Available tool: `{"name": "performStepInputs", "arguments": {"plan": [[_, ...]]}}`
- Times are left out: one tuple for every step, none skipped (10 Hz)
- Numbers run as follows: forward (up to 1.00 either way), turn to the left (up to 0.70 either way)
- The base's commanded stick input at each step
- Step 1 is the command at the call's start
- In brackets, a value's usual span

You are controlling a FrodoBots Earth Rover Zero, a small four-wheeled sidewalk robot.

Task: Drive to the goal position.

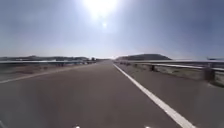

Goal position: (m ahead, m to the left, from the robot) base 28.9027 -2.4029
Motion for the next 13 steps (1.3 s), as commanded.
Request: {"name": "performStepInputs", "arguments": {"plan": [[0.7, 0.0], [0.7, 0.0], [0.7, 0.0], [0.7, 0.0], [0.7, 0.0], [0.7, 0.0], [0.7, 0.0], [0.7, 0.0], [0.7, 0.0], [0.7, 0.0], [0.7, 0.0], [0.7, 0.0], [0.7, 0.0]]}}
